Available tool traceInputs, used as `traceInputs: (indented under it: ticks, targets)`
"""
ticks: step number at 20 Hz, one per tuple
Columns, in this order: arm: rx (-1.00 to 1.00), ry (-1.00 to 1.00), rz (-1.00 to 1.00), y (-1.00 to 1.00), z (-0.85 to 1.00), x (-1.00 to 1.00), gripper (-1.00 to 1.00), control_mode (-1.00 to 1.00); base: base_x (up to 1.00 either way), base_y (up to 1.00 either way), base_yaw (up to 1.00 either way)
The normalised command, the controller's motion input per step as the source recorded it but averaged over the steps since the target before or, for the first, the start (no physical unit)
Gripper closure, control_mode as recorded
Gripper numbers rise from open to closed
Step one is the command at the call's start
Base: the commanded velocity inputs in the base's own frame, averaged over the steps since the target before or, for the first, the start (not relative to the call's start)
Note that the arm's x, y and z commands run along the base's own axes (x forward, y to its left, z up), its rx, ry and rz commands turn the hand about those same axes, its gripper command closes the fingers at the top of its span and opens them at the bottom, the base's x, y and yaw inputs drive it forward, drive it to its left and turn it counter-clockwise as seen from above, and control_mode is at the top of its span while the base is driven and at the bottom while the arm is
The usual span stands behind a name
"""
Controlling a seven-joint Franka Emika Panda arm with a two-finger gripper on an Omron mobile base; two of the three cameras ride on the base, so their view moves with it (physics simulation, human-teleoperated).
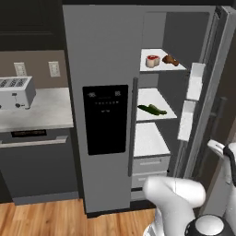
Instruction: Gather the cucumber and squash from the fridge and place them on a tray on the dining counter. Then gather the steak and chicken drumstick from the fridge and place them on the other tray.
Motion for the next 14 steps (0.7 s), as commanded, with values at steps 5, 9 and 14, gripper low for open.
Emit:
traceInputs:
  ticks: [5, 9, 14]
  targets:
    - [0.01, -0.47, -0.27, 0.02, 0.62, -1.00, -1.00, -1.00, 0.00, 0.00, 0.00]
    - [0.00, -0.55, -0.29, 0.05, 0.78, -1.00, -1.00, -1.00, 0.00, 0.00, 0.00]
    - [-0.14, -0.67, -0.21, 0.54, 0.74, -0.99, -1.00, -1.00, 0.00, 0.00, 0.00]
